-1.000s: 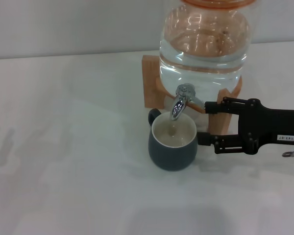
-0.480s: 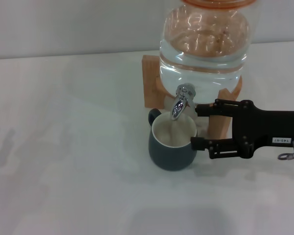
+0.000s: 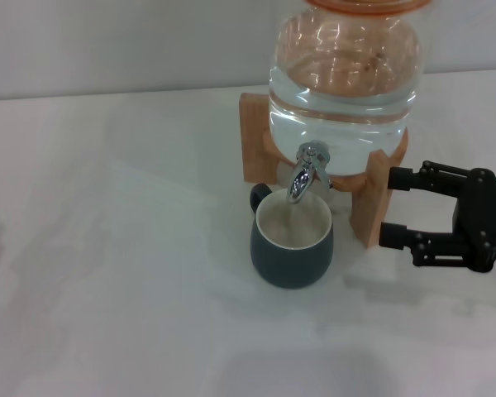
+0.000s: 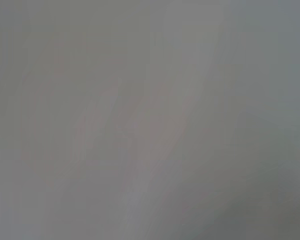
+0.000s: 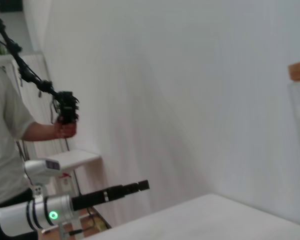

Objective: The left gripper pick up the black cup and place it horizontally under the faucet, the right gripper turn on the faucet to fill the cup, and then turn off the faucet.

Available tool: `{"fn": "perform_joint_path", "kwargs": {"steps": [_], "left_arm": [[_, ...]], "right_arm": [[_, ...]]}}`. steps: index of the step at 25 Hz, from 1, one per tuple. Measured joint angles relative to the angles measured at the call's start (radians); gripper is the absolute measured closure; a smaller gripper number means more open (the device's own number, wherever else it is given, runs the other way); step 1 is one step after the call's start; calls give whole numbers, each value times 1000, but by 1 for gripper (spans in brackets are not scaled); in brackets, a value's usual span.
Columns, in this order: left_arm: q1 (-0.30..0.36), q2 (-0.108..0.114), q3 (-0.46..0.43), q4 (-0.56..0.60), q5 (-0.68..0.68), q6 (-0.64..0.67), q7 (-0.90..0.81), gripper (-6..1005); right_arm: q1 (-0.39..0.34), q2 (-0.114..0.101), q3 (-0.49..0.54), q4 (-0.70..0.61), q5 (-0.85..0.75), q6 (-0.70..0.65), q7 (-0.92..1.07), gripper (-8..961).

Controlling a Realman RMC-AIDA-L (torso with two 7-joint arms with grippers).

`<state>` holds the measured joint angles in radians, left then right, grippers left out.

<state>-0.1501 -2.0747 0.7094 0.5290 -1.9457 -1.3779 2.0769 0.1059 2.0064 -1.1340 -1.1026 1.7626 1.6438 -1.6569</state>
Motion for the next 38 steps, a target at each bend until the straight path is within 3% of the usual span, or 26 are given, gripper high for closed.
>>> {"fn": "perform_joint_path", "kwargs": {"steps": [15, 30, 38], "left_arm": [[-4, 2, -11, -1, 2, -9, 2, 583], [-6, 2, -11, -1, 2, -9, 2, 583], [-6, 3, -11, -1, 2, -7, 2, 583]], "right_arm": [[-12, 2, -248, -31, 59, -119, -22, 101], [0, 1, -479, -165, 44, -390, 17, 103], [12, 0, -518, -183, 31, -479, 36, 102]]}}
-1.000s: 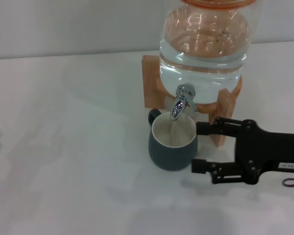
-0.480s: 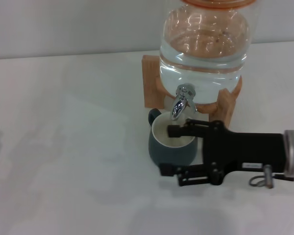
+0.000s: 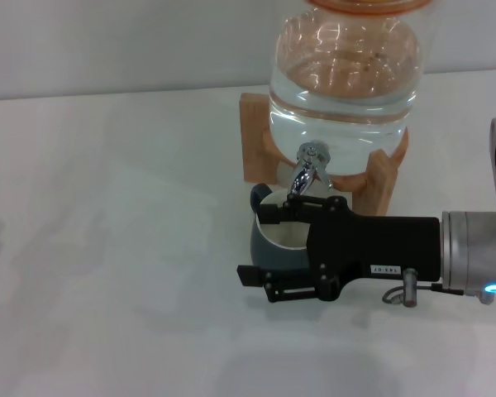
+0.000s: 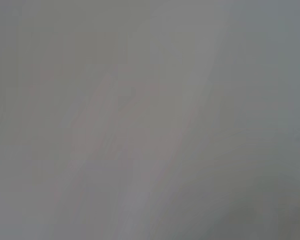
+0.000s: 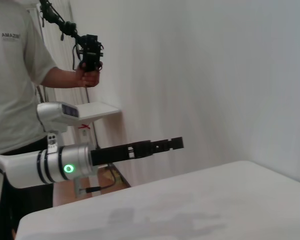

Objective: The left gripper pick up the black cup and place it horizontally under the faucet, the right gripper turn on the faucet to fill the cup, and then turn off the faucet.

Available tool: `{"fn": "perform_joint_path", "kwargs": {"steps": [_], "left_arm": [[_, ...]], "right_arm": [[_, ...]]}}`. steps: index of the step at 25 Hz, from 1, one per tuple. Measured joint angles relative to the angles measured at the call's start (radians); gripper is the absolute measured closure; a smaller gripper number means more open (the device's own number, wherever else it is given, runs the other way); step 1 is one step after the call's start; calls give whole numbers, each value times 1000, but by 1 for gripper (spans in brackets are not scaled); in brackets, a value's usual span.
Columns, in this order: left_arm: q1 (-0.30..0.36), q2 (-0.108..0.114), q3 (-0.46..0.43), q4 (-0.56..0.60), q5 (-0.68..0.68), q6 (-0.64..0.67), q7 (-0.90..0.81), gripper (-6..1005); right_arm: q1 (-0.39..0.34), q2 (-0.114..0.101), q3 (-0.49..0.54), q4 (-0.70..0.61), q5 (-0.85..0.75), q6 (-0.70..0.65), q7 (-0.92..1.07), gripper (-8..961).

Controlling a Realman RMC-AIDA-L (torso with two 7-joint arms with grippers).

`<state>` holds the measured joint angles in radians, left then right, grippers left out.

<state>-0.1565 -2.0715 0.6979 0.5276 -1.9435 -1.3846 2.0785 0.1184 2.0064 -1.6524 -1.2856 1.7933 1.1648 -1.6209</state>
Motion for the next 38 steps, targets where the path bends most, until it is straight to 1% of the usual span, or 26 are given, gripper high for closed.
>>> {"fn": "perform_joint_path", "kwargs": {"steps": [23, 38], "left_arm": [[1, 2, 0, 0, 1, 7, 9, 583], [2, 2, 0, 0, -3, 10, 9, 583]], "right_arm": [[-11, -2, 53, 11, 0, -13, 1, 103], [-14, -3, 123, 11, -25, 0, 2, 114]]}}
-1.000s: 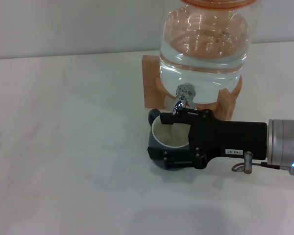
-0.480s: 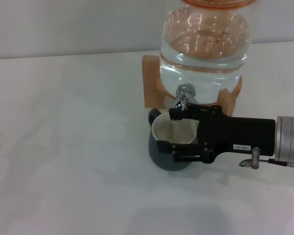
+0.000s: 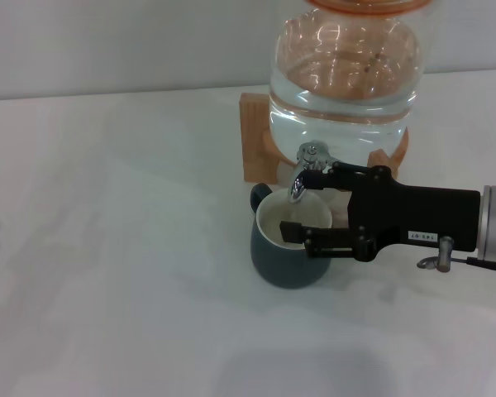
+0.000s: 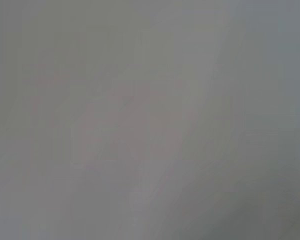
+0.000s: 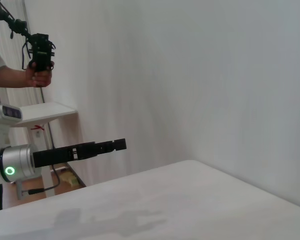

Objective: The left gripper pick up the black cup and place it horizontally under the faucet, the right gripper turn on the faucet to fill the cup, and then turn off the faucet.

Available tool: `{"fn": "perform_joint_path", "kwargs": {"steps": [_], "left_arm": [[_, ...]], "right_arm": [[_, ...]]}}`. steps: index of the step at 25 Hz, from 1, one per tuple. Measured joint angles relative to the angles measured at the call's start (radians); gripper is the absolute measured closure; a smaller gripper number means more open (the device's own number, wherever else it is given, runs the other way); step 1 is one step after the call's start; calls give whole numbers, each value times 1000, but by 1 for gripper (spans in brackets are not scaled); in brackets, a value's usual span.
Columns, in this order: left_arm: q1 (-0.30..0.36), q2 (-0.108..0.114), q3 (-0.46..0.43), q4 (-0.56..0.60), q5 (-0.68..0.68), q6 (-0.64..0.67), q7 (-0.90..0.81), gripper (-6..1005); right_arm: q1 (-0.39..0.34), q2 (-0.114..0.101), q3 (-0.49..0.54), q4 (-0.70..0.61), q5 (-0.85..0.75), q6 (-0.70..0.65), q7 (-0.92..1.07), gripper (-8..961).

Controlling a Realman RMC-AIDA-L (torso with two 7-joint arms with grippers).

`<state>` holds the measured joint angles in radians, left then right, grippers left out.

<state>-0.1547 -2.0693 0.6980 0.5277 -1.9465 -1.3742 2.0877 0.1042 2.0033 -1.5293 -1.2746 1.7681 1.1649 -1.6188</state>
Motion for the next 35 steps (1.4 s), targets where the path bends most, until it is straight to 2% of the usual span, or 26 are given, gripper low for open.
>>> {"fn": "perform_joint_path", "kwargs": {"steps": [19, 24, 27, 29, 30, 31, 33, 34, 35], "left_arm": [[-13, 0, 0, 0, 1, 17, 2, 583], [-8, 0, 0, 0, 0, 21, 2, 583], [-5, 0, -13, 0, 0, 21, 2, 583], [-2, 0, -32, 0, 3, 17, 2, 583], [-1, 1, -36, 0, 3, 16, 2, 583], [-1, 1, -37, 0, 3, 16, 2, 583], [0, 3, -46, 0, 3, 19, 2, 583], [0, 3, -56, 0, 3, 20, 2, 583], [0, 3, -64, 0, 3, 21, 2, 583]], "right_arm": [[12, 0, 18, 15, -3, -7, -3, 112], [8, 0, 46, 7, 2, 65, -2, 113], [-2, 1, 117, 2, 23, 183, 9, 113], [-24, 1, 231, 0, 48, 308, 27, 113], [-29, 2, 255, 0, 53, 331, 28, 113], [-51, 1, 333, 0, 65, 385, 30, 113], [-51, 1, 333, 0, 65, 385, 30, 113], [-91, 3, 473, 8, 81, 445, 22, 113], [-102, 3, 509, 16, 84, 454, 15, 112]]}}
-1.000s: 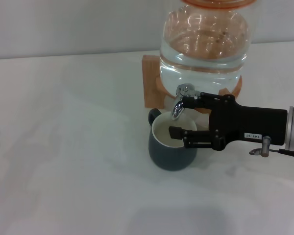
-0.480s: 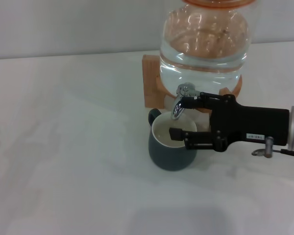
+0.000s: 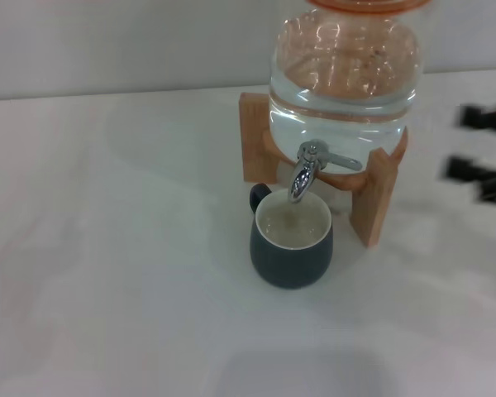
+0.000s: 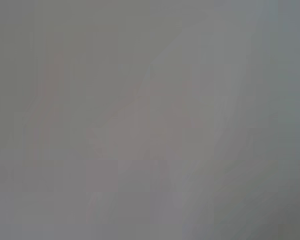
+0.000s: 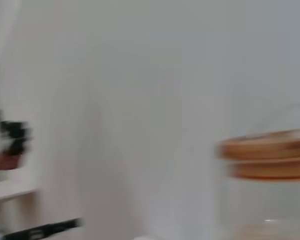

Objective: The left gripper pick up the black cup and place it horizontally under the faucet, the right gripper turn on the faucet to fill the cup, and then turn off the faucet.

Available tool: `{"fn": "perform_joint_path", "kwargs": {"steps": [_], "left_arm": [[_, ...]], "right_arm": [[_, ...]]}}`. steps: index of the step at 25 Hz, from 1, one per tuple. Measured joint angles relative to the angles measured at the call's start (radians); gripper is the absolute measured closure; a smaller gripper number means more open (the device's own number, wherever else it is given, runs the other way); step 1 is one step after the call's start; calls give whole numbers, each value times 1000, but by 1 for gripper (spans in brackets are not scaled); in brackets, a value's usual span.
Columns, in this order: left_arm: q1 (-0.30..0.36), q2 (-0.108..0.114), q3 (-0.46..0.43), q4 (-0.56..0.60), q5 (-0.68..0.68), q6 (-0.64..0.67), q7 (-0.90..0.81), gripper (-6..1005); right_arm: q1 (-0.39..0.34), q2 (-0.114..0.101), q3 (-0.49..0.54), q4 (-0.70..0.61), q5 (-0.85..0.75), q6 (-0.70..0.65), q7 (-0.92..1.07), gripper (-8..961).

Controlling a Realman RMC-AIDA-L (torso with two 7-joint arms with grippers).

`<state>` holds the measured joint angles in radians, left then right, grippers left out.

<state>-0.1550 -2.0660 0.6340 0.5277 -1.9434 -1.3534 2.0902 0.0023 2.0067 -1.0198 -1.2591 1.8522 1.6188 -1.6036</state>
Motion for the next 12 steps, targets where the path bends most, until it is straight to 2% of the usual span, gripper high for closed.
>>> {"fn": "perform_joint_path", "kwargs": {"steps": [2, 3, 6, 12], "left_arm": [[1, 1, -28, 0, 3, 2, 5, 583], [2, 2, -38, 0, 4, 4, 7, 583], [2, 2, -79, 0, 4, 15, 11, 583], [-6, -2, -166, 0, -4, 30, 32, 583]], "right_arm": [[-16, 1, 90, 36, 4, 4, -29, 112], [-20, 1, 167, 87, 5, 4, -63, 112], [-18, 3, 256, 166, 7, 4, -107, 112], [31, 3, 496, 514, 20, 3, -346, 112]]}}
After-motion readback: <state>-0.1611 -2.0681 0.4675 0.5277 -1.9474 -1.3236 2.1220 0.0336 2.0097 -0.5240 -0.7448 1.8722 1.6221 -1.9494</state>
